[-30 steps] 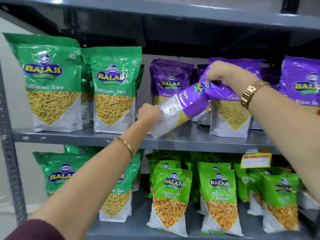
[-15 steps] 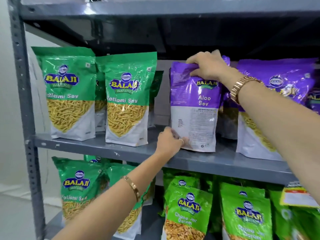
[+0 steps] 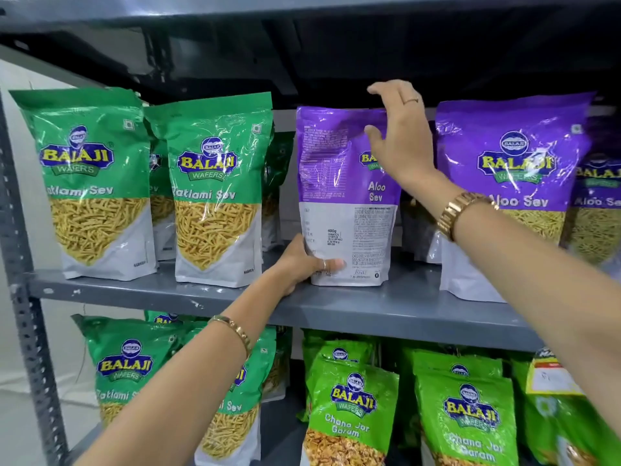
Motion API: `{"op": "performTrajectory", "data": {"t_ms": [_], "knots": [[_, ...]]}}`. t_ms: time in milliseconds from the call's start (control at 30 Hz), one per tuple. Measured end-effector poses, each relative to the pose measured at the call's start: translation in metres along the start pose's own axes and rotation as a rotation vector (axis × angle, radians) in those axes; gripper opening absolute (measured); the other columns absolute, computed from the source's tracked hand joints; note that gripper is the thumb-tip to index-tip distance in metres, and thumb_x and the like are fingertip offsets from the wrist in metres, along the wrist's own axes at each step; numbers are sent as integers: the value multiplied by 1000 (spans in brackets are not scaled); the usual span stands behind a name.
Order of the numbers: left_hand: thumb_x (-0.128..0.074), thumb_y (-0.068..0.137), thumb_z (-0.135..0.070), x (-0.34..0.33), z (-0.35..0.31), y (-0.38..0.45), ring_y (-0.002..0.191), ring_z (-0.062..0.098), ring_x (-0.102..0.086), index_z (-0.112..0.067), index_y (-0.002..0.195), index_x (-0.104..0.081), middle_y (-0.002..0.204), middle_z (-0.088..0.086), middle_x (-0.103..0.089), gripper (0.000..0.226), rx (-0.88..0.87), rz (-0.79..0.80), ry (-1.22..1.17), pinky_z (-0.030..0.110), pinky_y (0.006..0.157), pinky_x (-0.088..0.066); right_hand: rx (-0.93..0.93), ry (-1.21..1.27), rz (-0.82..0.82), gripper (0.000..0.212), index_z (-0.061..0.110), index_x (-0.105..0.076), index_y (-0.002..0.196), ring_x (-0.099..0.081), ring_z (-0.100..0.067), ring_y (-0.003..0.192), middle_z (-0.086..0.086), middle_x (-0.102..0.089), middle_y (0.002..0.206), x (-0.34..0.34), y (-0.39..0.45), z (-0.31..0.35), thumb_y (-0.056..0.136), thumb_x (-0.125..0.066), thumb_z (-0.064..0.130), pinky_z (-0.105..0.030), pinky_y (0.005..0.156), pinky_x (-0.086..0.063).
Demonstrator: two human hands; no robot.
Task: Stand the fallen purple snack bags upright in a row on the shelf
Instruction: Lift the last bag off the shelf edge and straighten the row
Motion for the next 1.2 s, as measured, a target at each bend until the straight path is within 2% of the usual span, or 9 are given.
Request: {"op": "performTrajectory", "data": {"t_ms": [100,200,300,433,567,667,933,1033,1200], "knots": [[-85,57,-6,0,-1,5,112,22,-58,-6,124,-46,123,10,-62,77,-11,7,10,38,99,-47,-60,24,-114,32,4,-55,108,-50,-26,107,-12,-56,115,8,-29,0,76,-56,5,-16,80,-32],[-85,57,-6,-1,2,9,109,21,-58,-8,116,-46,122,8,-61,70,-15,-22,2,35,96,-48,-259,82,-57,18,8,-54,94,-54,-26,90,-7,-57,97,-5,-62,-15,76,-56,7,-29,70,-39],[-85,58,-10,-2,4,11,96,13,-57,-18,109,-43,113,2,-60,66,-18,-45,7,24,81,-47,-487,73,118,25,9,-51,97,-54,-29,95,-8,-53,104,-34,-101,-38,75,-61,16,-30,71,-36],[-85,58,-15,-1,9,15,103,17,-55,-15,120,-41,112,0,-58,76,-23,-75,102,31,95,-45,-637,124,220,37,8,-45,104,-51,-29,96,-12,-49,110,-58,-141,-57,78,-62,28,-34,79,-40],[-82,59,-14,2,10,16,84,6,-55,-19,103,-42,94,-8,-57,60,-38,-96,191,18,68,-42,-672,204,237,36,11,-43,103,-47,-21,85,-10,-51,101,-68,-160,-68,82,-60,34,-28,72,-34],[-69,66,-6,7,7,17,76,2,-52,-18,97,-43,91,-5,-58,43,-49,-120,130,18,57,-38,-754,296,225,35,17,-41,101,-51,-23,89,-4,-49,101,-74,-166,-77,83,-55,44,-29,75,-36],[-60,71,-4,6,-6,12,88,14,-57,-19,96,-51,91,-5,-60,30,-161,-92,52,25,69,-45,-845,440,184,41,21,-44,104,-54,-16,89,0,-55,105,-82,-165,-84,82,-52,55,-28,73,-35],[-63,70,-1,5,-9,11,85,27,-61,-23,92,-54,86,2,-58,32,-179,-78,11,45,75,-53,-886,525,214,45,23,-46,109,-55,-15,92,4,-57,105,-88,-169,-86,80,-52,56,-29,71,-36],[-56,71,1,6,-19,6,76,17,-52,-19,96,-56,78,-1,-51,33,-260,-105,59,31,69,-48,-1022,797,219,48,17,-51,118,-52,-18,108,-2,-57,121,-98,-174,-92,82,-52,50,-34,90,-39]]}}
Point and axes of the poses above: each hand's wrist, its own y-axis towards the middle knuckle, its own x-axis out of the back of the hand, z = x × y, the point moved 9 cm from there along y, towards the middle knuckle
